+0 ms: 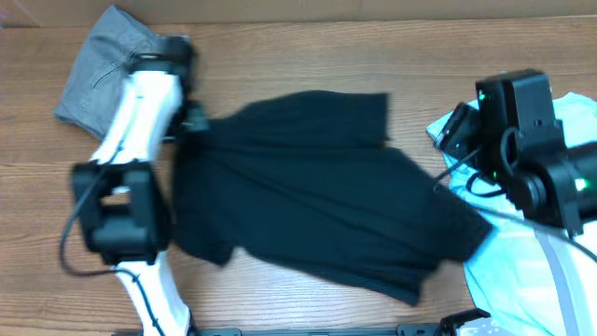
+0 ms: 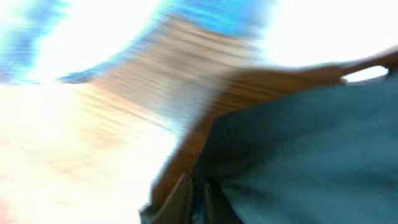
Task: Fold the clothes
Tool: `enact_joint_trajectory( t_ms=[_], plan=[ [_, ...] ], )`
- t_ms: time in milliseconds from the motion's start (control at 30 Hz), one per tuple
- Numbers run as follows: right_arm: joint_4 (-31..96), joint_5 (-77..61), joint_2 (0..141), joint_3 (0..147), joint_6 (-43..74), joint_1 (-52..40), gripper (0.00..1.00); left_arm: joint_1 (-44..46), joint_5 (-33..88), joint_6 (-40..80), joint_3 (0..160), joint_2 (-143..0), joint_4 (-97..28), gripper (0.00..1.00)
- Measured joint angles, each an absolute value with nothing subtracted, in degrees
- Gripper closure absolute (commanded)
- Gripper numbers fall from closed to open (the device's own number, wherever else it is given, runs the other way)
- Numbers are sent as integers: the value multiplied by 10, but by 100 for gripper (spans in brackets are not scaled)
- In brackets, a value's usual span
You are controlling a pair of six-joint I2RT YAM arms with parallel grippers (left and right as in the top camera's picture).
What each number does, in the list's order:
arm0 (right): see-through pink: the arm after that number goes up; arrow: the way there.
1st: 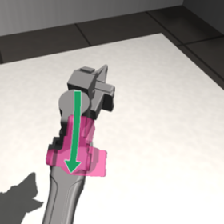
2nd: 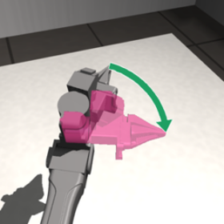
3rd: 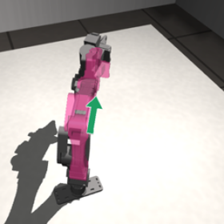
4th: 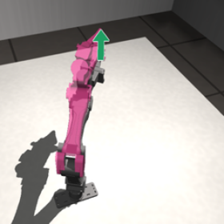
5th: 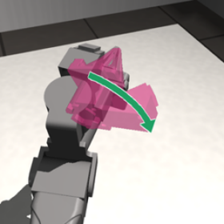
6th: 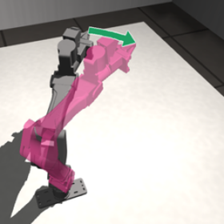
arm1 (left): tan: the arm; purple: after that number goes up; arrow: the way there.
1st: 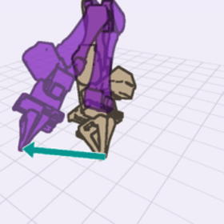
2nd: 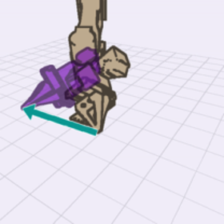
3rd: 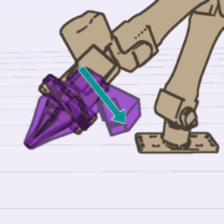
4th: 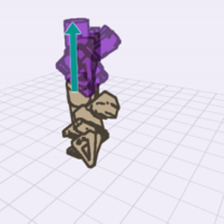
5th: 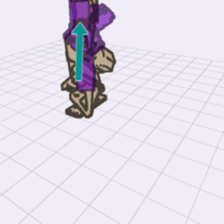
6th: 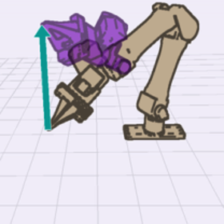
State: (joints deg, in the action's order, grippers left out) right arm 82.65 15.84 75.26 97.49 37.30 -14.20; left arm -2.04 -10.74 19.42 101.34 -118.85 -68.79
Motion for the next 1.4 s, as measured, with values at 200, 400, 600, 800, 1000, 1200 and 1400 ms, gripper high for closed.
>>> enact_joint_trajectory(
  t_ms=[200,400,600,800,1000,1200,1400],
  plan=[
    [827,135,797,975,365,-75,30,-61,-77,163,1015,-1138,-697,56],
    [819,89,888,975,317,-48,47,-29,-52,135,1015,-1127,-698,57],
    [754,68,1020,975,294,-17,31,6,-35,117,1015,-1104,-726,55],
    [687,44,1136,975,261,46,66,25,-32,99,1015,-1100,-759,56],
    [645,-24,1216,974,237,97,90,25,-31,90,1015,-1100,-783,62],
    [601,-40,1243,960,228,105,90,25,-18,89,1016,-1100,-784,62],
    [590,-10,1243,945,227,157,89,25,-14,88,1029,-1099,-784,61]
  ],
)
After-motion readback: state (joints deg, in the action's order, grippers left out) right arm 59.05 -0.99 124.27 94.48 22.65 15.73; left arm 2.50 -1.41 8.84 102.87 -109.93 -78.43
